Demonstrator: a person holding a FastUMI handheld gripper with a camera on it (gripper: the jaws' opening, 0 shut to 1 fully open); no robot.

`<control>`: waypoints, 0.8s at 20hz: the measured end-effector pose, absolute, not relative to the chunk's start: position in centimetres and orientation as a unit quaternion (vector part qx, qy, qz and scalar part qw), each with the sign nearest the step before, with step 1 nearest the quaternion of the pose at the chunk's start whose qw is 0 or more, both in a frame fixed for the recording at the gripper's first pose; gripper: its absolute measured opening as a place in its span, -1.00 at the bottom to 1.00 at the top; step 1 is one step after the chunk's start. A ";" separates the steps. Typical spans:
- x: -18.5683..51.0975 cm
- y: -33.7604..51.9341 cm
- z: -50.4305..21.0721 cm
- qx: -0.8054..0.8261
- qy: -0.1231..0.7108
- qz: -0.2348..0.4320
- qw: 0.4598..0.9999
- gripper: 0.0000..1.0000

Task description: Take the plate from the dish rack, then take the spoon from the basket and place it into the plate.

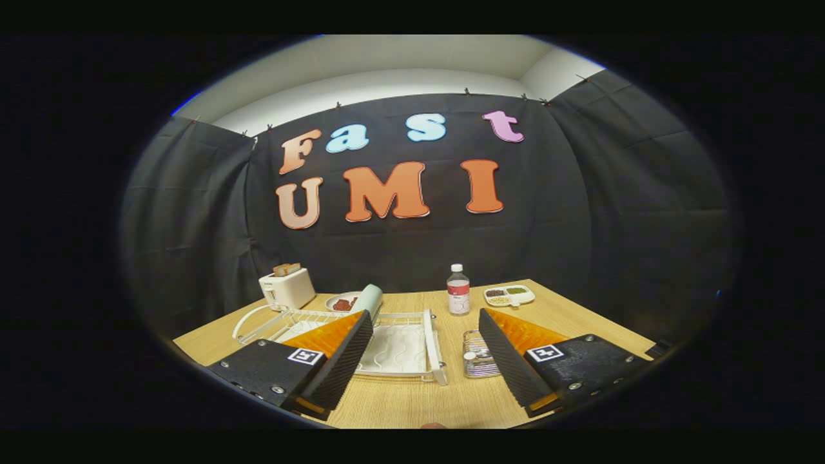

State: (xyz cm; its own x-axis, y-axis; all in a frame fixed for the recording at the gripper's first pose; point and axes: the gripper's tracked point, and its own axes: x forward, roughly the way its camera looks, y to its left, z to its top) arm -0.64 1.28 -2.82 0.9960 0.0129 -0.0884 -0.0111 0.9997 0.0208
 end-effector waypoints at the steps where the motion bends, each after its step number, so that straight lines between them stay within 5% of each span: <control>1: -0.5 1.5 -2.8 0.013 0.047 0.008 0.999 0.97; 16: 10.0 10.4 -7.3 0.029 0.174 0.045 0.983 0.98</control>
